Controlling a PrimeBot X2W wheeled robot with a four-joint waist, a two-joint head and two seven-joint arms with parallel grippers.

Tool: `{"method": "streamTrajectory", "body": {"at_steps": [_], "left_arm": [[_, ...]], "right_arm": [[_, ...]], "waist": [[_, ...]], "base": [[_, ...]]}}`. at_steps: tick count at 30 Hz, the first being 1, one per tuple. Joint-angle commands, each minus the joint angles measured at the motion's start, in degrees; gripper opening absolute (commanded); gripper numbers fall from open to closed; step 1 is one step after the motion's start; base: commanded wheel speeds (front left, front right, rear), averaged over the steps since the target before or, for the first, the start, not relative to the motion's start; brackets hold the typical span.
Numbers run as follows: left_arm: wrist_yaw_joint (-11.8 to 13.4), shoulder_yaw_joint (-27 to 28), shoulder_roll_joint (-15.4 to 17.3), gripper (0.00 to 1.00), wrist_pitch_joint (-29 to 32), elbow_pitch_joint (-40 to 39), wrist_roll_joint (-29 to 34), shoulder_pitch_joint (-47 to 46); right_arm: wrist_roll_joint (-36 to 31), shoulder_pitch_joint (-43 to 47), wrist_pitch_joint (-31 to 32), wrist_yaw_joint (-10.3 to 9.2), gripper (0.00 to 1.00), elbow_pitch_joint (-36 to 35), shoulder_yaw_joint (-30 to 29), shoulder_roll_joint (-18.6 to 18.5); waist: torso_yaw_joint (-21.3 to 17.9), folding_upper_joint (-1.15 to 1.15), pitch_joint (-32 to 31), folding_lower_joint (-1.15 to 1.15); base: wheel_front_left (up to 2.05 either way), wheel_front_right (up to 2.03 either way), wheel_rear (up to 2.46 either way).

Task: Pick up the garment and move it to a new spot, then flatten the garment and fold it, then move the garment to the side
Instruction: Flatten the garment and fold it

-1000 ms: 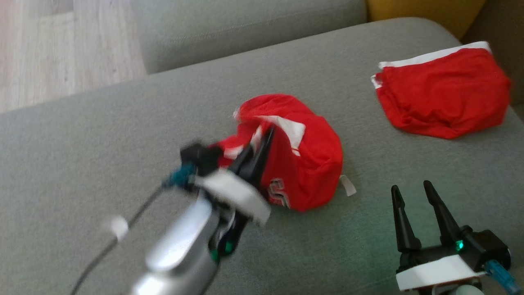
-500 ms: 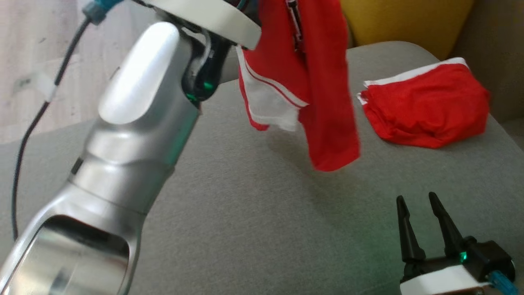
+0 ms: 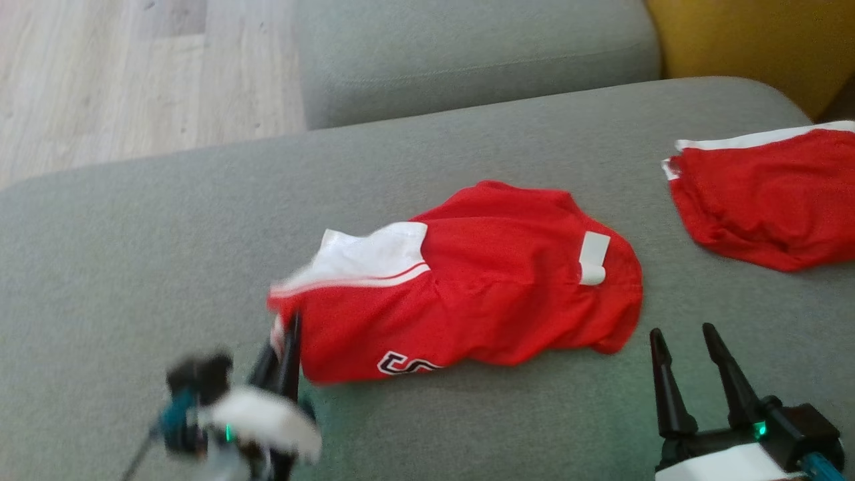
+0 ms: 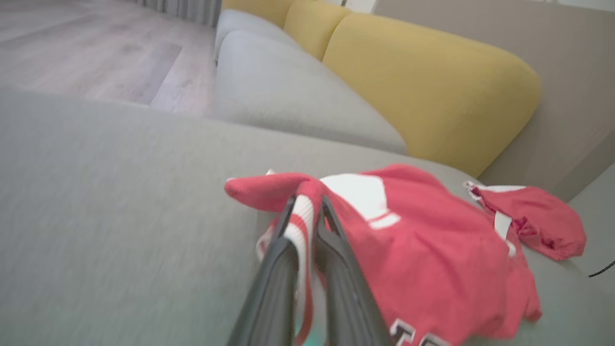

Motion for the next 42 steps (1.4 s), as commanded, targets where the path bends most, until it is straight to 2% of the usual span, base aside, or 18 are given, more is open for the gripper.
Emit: {"method": "streamTrajectory", "body": {"at_steps": [1, 6, 7, 8, 9, 12, 14, 17, 20, 24, 27, 32, 36, 42], "left_arm": [[0.44, 2.59, 1.02, 0.00, -0.93, -3.12, -0.17, -2.44], [2.54, 1.34, 0.71, 0.00, -1.74, -8.96, -0.64, 8.21], [2.86, 0.84, 0.64, 0.05, -1.66, -9.91, -0.53, 9.43], [3.08, 0.32, 0.53, 0.62, -1.23, -10.83, -0.61, 10.44], [3.16, -0.19, 0.60, 1.00, -0.77, -11.84, -0.54, 11.05], [4.17, -0.04, 1.72, 1.00, 0.62, -15.47, -0.48, 11.22], [4.62, 0.89, 3.60, 1.00, 2.40, -18.87, -0.52, 9.74], [4.62, 2.62, 8.45, 1.00, 6.84, -23.97, 0.53, 4.29], [2.91, 2.89, 12.91, 1.00, 13.50, -25.19, 1.78, -3.89], [-2.51, -1.27, 15.67, 1.00, 24.33, -20.55, 3.07, -15.40], [-4.88, -5.60, 15.93, 1.00, 30.51, -16.06, 2.39, -22.81], [-5.39, -13.55, 18.47, 1.00, 38.46, -9.40, -2.28, -30.51], [-5.41, -17.88, 20.26, 1.00, 39.34, -4.83, -4.56, -33.73], [-5.42, -21.66, 20.48, 1.00, 38.98, 1.62, -7.03, -36.00]], "right_arm": [[-0.15, -1.47, -0.37, 0.39, 1.00, -2.13, 1.10, -0.37], [-0.06, -2.00, -0.37, 0.39, 1.00, -2.01, 0.97, -0.88], [-0.05, -2.14, -0.37, 0.39, 1.00, -1.98, 1.00, -0.97], [-0.02, -2.30, -0.37, 0.39, 1.00, -1.96, 1.00, -1.05], [0.01, -2.46, -0.37, 0.39, 1.00, -1.95, 1.05, -1.16], [-0.04, -2.91, -0.37, 0.39, 1.00, -1.93, 1.53, -1.53], [-0.03, -3.27, -0.37, 0.39, 1.00, -2.04, 1.63, -1.74], [-0.06, -3.40, -0.37, 0.39, 1.00, -2.20, 1.97, -2.18], [-0.03, -3.82, -0.37, 0.39, 1.00, -1.93, 2.92, -3.01], [0.21, -6.21, -0.37, 0.39, 1.00, -2.06, 4.35, -4.13], [0.34, -8.15, -0.37, 0.39, 1.00, -2.34, 5.00, -4.87], [0.82, -11.03, -0.37, 0.39, 1.00, -2.02, 6.37, -5.51], [1.18, -11.94, -0.37, 0.39, 1.00, -1.78, 6.38, -5.23], [1.47, -12.66, -0.37, 0.39, 1.00, -1.68, 6.67, -4.69]], "waist": [[1.03, 0.00, 0.98, 0.00], [3.39, 0.00, 2.17, 0.00], [3.73, 0.00, 2.31, 0.00], [4.05, 0.00, 2.45, 0.00], [4.33, 0.00, 2.61, 0.00], [4.72, 0.00, 2.98, 0.00], [4.86, 0.00, 3.51, 0.00], [5.42, 0.00, 4.43, 0.00], [5.65, 0.00, 5.70, 0.00], [4.55, 0.00, 8.35, 0.00], [3.20, 0.00, 10.38, 0.00], [0.18, 0.00, 13.01, 0.00], [-1.40, 0.00, 14.29, 0.00], [-2.63, 0.00, 15.82, 0.00]], "base": [[0.00, 0.00, 0.00], [0.00, 0.00, 0.00], [0.00, 0.00, 0.00], [0.00, 0.00, 0.00], [0.00, 0.00, 0.00], [0.00, 0.00, 0.00], [0.00, 0.00, 0.00], [0.00, 0.00, 0.00], [0.00, 0.00, 0.00], [0.00, 0.00, 0.00], [0.00, 0.00, 0.00], [0.00, 0.00, 0.00], [0.00, 0.00, 0.00], [0.00, 0.00, 0.00]]}}
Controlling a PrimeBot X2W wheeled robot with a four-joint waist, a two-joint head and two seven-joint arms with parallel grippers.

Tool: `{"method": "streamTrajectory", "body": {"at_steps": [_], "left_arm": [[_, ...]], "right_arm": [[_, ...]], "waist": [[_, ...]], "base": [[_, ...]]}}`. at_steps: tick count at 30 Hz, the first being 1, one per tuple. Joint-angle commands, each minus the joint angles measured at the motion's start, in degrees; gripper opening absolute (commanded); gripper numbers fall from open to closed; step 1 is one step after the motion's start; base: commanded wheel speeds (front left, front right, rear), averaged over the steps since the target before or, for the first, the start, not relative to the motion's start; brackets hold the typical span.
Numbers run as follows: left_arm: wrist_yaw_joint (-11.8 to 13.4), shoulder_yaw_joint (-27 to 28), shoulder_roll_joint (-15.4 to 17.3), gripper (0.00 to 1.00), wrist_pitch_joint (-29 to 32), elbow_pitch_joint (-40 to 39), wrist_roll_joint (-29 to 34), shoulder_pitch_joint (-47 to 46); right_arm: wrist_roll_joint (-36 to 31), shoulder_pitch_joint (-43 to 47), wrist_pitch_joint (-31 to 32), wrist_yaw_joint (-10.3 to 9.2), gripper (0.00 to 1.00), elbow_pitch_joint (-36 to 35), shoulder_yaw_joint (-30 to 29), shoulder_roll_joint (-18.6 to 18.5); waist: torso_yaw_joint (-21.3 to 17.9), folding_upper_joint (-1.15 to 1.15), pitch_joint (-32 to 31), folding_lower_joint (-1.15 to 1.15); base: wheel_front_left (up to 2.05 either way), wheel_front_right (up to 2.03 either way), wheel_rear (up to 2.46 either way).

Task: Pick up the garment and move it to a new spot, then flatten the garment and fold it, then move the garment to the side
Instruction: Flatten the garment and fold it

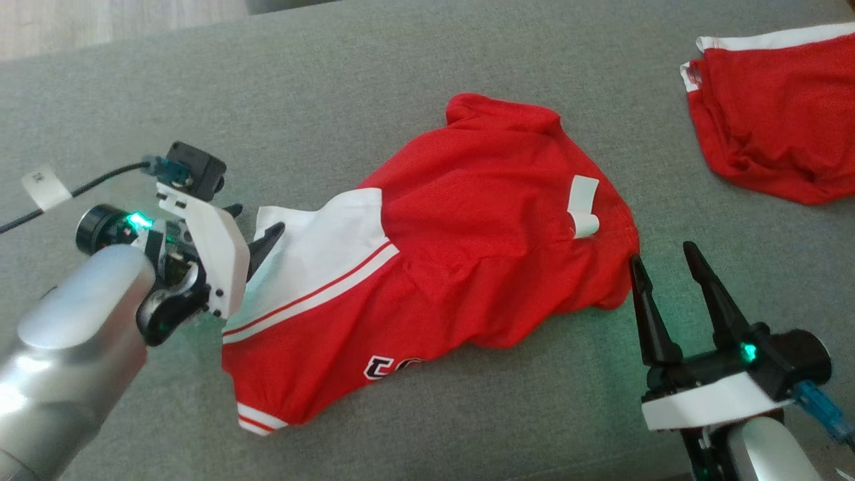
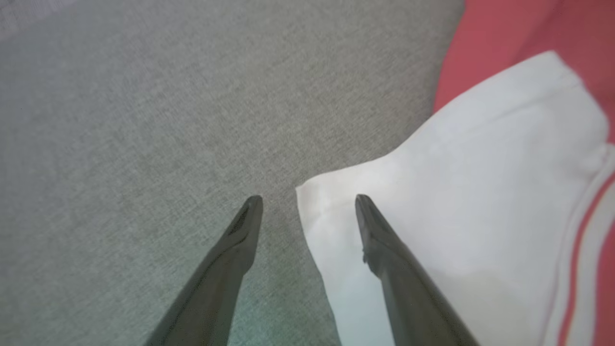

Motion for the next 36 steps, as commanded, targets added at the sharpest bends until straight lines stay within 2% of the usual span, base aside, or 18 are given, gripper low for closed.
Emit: {"method": "streamTrajectory", "body": {"at_steps": [1, 5, 6, 7, 8, 10, 15, 25, 36], "left_arm": [[0.10, 1.06, 2.34, 1.00, -0.33, 0.15, -0.08, -3.72], [0.10, -0.50, 1.90, 1.00, -1.00, 2.38, -2.14, -4.41], [0.10, -0.70, 1.79, 0.86, -1.47, 2.71, -2.77, -4.48], [0.09, -1.13, 1.76, 0.56, -1.88, 2.95, -3.14, -4.57], [0.09, -1.55, 1.76, 0.45, -2.48, 3.07, -3.44, -4.69], [0.09, -2.59, 1.76, 0.00, -3.12, 3.15, -4.31, -4.77], [0.09, -5.12, 2.65, 0.00, -4.93, 1.38, -6.35, -6.01], [0.09, -9.16, 5.96, 0.00, -16.67, 0.11, -2.91, -11.95], [0.09, -13.45, 5.38, 0.00, -22.19, 1.43, -3.58, -14.35]], "right_arm": [[0.45, -2.23, -0.37, 0.39, 1.00, -1.60, 1.34, -0.43], [0.58, -2.87, -0.37, 0.39, 1.00, -1.51, 1.23, -0.27], [0.62, -3.02, -0.37, 0.39, 1.00, -1.51, 1.15, -0.25], [0.63, -3.16, -0.37, 0.39, 1.00, -1.51, 1.08, -0.25], [0.64, -3.24, -0.37, 0.39, 1.00, -1.52, 1.01, -0.28], [0.66, -3.31, -0.37, 0.39, 1.00, -1.52, 0.89, -0.50], [2.24, -2.92, -0.37, 0.39, 1.00, -0.15, 0.06, -0.58], [10.80, -10.15, 0.87, 0.39, 1.00, 17.07, 0.63, -4.37], [10.25, -18.36, 7.75, 0.39, 1.00, 30.10, 2.94, -4.48]], "waist": [[-0.45, 0.00, 0.66, -0.01], [-0.81, 0.00, 1.20, -0.01], [-0.86, 0.00, 1.30, -0.01], [-0.90, 0.00, 1.35, -0.01], [-0.90, 0.00, 1.38, -0.01], [-0.81, 0.00, 1.44, -0.01], [0.04, 0.00, 1.53, -0.01], [3.04, 0.00, 0.92, -0.01], [5.62, 0.00, -0.20, -0.01]], "base": [[0.00, 0.00, 0.00], [0.00, 0.00, 0.00], [0.00, 0.00, 0.00], [0.00, 0.00, 0.00], [0.00, 0.00, 0.00], [0.00, 0.00, 0.00], [0.00, 0.00, 0.00], [0.00, 0.00, 0.00], [0.00, 0.00, 0.00]]}}
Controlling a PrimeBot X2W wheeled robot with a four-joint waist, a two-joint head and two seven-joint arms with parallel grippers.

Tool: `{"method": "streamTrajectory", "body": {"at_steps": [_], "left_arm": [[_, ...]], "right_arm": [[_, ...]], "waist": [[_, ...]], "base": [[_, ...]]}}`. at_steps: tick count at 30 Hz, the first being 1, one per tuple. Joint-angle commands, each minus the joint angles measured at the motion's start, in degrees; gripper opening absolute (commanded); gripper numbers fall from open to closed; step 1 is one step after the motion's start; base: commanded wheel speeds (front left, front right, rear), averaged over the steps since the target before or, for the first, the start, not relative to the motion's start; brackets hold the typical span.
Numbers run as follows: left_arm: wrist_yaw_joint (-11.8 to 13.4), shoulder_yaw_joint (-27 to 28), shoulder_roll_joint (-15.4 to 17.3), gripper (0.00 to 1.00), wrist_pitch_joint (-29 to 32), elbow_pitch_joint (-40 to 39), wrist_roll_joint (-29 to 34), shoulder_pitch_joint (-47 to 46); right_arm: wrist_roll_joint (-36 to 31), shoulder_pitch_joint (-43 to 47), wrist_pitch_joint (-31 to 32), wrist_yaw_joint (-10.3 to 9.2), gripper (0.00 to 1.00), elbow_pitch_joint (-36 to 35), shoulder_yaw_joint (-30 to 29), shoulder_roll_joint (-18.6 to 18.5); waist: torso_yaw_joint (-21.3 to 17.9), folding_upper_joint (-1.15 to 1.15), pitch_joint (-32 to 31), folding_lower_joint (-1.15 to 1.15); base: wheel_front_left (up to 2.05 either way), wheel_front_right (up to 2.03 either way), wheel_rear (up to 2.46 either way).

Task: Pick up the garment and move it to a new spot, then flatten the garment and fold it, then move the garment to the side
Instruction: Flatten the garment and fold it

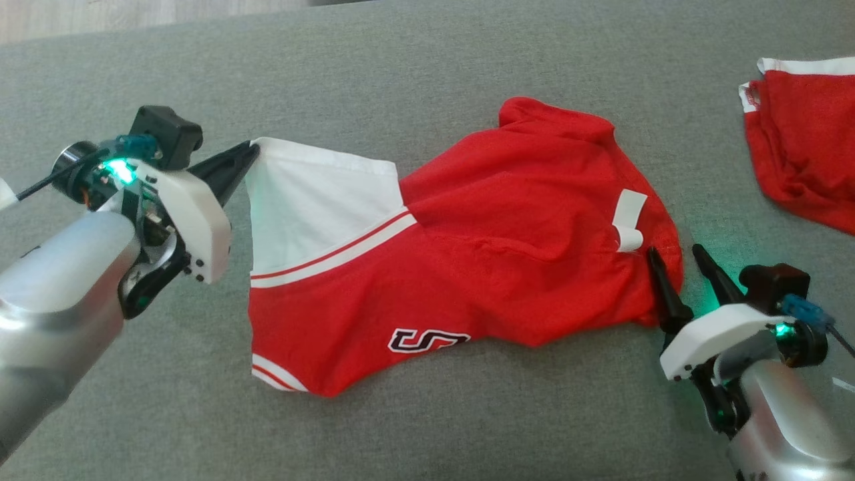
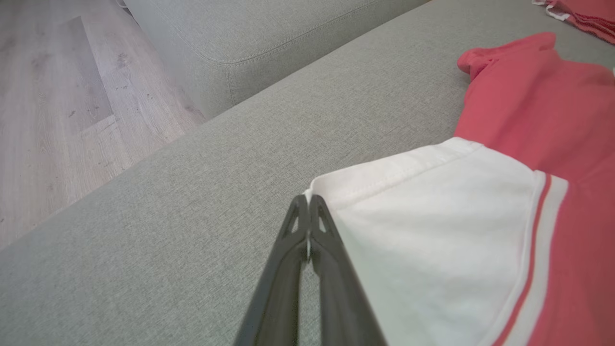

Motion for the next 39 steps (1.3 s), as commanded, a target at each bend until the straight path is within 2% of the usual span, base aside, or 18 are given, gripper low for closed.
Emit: {"method": "streamTrajectory", "body": {"at_steps": [1, 2, 4, 6, 14, 20, 25, 31, 35, 39], "left_arm": [[0.10, 1.99, 1.70, 0.00, -1.00, -0.36, -0.50, -3.80], [0.10, 1.73, 1.63, 0.00, -1.24, -0.35, -0.61, -3.98], [0.10, 1.27, 1.58, 0.00, -1.78, -0.35, -0.85, -4.29], [0.10, 0.81, 1.56, 0.00, -2.30, -0.32, -0.91, -4.46], [0.10, -0.19, 1.68, 0.00, -7.38, 0.44, 0.80, -4.02], [0.41, 0.82, 2.47, 0.00, -15.99, 0.81, 2.87, -3.88], [2.90, 3.87, 4.64, 0.00, -19.80, -3.22, 4.23, -4.34], [6.88, 9.75, 8.73, 0.00, -20.73, -12.93, 5.71, -6.92], [6.70, 11.30, 10.09, 0.00, -19.80, -15.68, 6.18, -10.15], [4.90, 11.85, 8.74, 0.00, -17.04, -13.38, 6.11, -15.14]], "right_arm": [[-0.10, -1.60, 0.30, 0.39, 1.00, -0.26, 1.41, -0.52], [0.16, -1.91, 0.43, 0.39, 0.88, 0.33, 1.74, -0.42], [0.40, -2.47, 0.21, 0.39, 0.46, 1.25, 2.34, -0.53], [0.44, -2.93, -0.36, 0.39, 0.00, 2.09, 2.61, -0.71], [0.47, -2.55, -2.48, 0.39, 0.00, 2.75, 1.79, -1.71], [2.61, -1.30, -1.59, 0.39, 0.00, -4.04, 0.13, -4.44], [4.85, -0.05, 3.78, 0.39, 0.00, -15.30, -3.23, -8.78], [8.34, 0.42, 12.64, 0.39, 0.00, -31.24, -9.57, -13.17], [10.55, -2.81, 19.34, 0.39, 0.00, -37.57, -12.63, -14.30], [11.45, -10.91, 23.76, 0.39, 0.00, -37.83, -11.34, -14.11]], "waist": [[0.31, 0.00, -0.06, 0.00], [0.45, 0.00, -0.06, 0.00], [0.66, 0.00, -0.07, 0.00], [0.81, 0.00, -0.37, 0.00], [0.68, 0.00, -4.70, 0.00], [0.15, 0.00, -11.74, 0.00], [0.05, 0.00, -16.69, 0.00], [0.28, 0.00, -18.63, 0.00], [0.64, 0.00, -17.82, 0.00], [0.39, 0.00, -15.13, 0.00]], "base": [[0.00, 0.00, 0.00], [0.00, 0.00, 0.00], [0.00, 0.00, 0.00], [0.00, 0.00, 0.00], [0.00, 0.00, 0.00], [0.00, 0.00, 0.00], [0.00, 0.00, 0.00], [0.00, 0.00, 0.00], [0.00, 0.00, 0.00], [0.00, 0.00, 0.00]]}}
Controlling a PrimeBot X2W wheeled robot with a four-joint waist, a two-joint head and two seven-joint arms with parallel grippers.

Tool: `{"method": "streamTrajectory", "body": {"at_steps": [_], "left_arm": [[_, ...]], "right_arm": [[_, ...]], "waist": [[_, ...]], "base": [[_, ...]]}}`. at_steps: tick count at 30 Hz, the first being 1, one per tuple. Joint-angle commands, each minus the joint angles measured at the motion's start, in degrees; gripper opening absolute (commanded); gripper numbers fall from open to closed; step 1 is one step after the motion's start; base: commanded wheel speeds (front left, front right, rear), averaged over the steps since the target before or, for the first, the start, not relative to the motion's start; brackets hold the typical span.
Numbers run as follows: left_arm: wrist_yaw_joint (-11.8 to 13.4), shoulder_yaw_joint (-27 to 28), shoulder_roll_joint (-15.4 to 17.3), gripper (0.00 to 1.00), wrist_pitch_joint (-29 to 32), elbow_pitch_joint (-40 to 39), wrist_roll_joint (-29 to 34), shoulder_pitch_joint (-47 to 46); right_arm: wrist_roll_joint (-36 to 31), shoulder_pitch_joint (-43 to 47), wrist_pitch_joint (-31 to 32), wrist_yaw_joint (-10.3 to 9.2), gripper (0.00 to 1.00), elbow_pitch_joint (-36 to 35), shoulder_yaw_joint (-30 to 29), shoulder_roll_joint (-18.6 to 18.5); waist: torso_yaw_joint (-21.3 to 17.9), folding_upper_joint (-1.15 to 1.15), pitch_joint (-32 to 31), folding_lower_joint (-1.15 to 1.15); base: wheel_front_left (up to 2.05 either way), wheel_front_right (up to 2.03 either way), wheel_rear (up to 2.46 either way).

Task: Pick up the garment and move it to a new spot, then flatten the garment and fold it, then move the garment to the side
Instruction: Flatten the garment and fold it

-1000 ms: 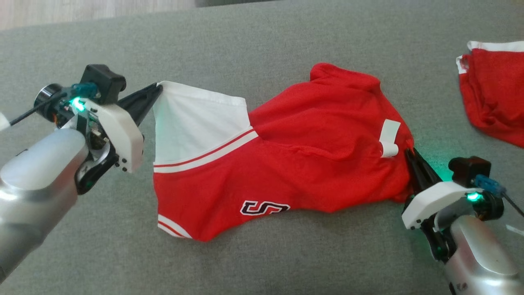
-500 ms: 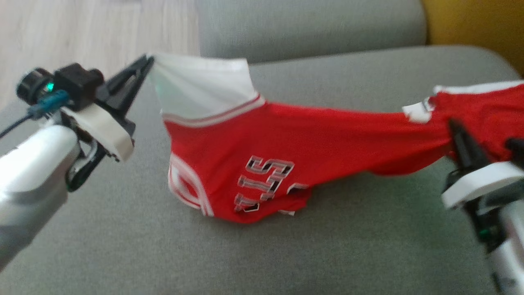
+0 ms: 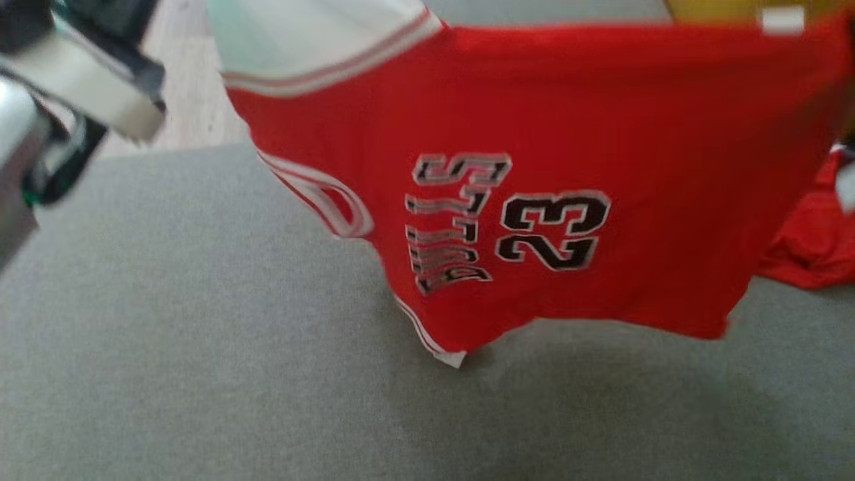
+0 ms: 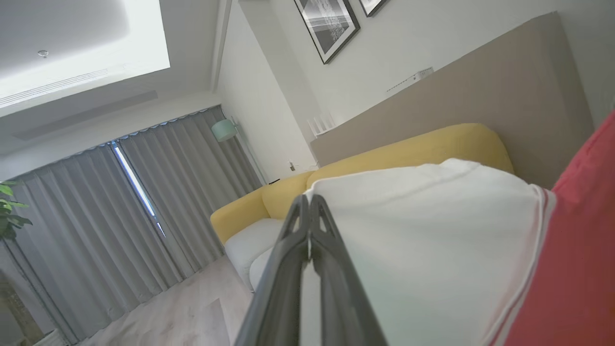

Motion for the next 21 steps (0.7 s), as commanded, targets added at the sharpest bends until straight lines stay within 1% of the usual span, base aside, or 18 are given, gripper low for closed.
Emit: {"method": "streamTrajectory", "body": {"at_steps": [1, 4, 6, 7, 9, 13, 14, 15, 17, 18, 19, 20, 21], "left_arm": [[-0.30, 3.48, 1.00, 0.00, 0.86, 1.43, 0.68, -5.87], [-1.15, 3.57, -1.20, 0.00, 2.04, 6.19, 2.57, -11.50], [-1.38, 3.70, -3.08, 0.00, 1.56, 9.91, 4.65, -15.86], [-1.09, 4.07, -4.16, 0.00, 0.80, 11.87, 5.72, -18.18], [0.13, 5.15, -6.48, 0.00, -1.22, 15.51, 7.97, -22.69], [3.92, 8.10, -10.50, 0.00, -3.47, 20.10, 13.24, -30.52], [5.16, 9.26, -11.29, 0.00, -3.56, 19.86, 15.04, -32.14], [5.16, 9.26, -11.29, 0.00, -3.56, 19.86, 15.04, -32.14], [7.10, 12.09, -12.35, 0.00, -3.60, 17.25, 18.66, -33.80], [7.67, 13.33, -12.56, 0.00, -3.61, 15.75, 20.46, -33.83], [7.94, 14.44, -12.63, 0.00, -3.62, 14.22, 22.06, -33.39], [7.69, 16.69, -12.54, 0.00, -3.62, 11.18, 24.15, -31.38], [7.10, 17.73, -12.52, 0.00, -3.63, 9.90, 24.58, -29.76]], "right_arm": [[0.67, -6.74, 0.89, 0.39, 0.00, -0.49, 1.52, -0.80], [0.99, -16.34, 1.46, 0.39, 0.00, 4.80, 3.56, 0.81], [0.20, -23.00, 0.09, 0.39, 0.00, 9.04, 5.17, 1.71], [-0.28, -26.18, -0.82, 0.39, 0.00, 11.25, 6.16, 1.97], [-1.67, -32.12, -3.23, 0.39, 0.00, 15.45, 8.20, 2.08], [-4.49, -42.41, -9.97, 0.39, 0.00, 23.05, 9.84, 1.68], [-5.23, -44.50, -12.09, 0.39, 0.00, 24.65, 10.17, 1.39], [-5.23, -44.50, -12.09, 0.39, 0.00, 24.65, 10.17, 1.39], [-6.26, -47.92, -15.55, 0.39, 0.00, 27.61, 10.66, 0.65], [-6.75, -49.17, -17.06, 0.39, 0.00, 28.90, 11.28, 0.22], [-6.80, -50.09, -18.21, 0.39, 0.00, 30.10, 11.89, -0.04], [-6.43, -51.14, -20.06, 0.39, 0.00, 32.01, 13.16, -0.51], [-6.07, -51.18, -20.83, 0.39, 0.00, 32.86, 13.88, -0.65]], "waist": [[-0.21, 0.00, 2.48, 0.00], [-0.33, 0.00, 7.61, 0.00], [-0.22, 0.00, 11.44, 0.00], [-0.13, 0.00, 13.26, 0.00], [0.07, 0.00, 16.45, 0.00], [0.65, 0.00, 21.29, 0.00], [0.79, 0.00, 22.12, 0.00], [0.79, 0.00, 22.12, 0.00], [1.17, 0.00, 23.71, 0.00], [1.37, 0.00, 24.27, 0.00], [1.55, 0.00, 24.82, 0.00], [1.81, 0.00, 26.00, 0.00], [1.90, 0.00, 26.45, 0.00]], "base": [[0.00, 0.00, 0.00], [0.00, 0.00, 0.00], [0.00, 0.00, 0.00], [0.00, 0.00, 0.00], [0.00, 0.00, 0.00], [0.00, 0.00, 0.00], [0.00, 0.00, 0.00], [0.00, 0.00, 0.00], [0.00, 0.00, 0.00], [0.00, 0.00, 0.00], [0.00, 0.00, 0.00], [0.00, 0.00, 0.00], [0.00, 0.00, 0.00]]}}
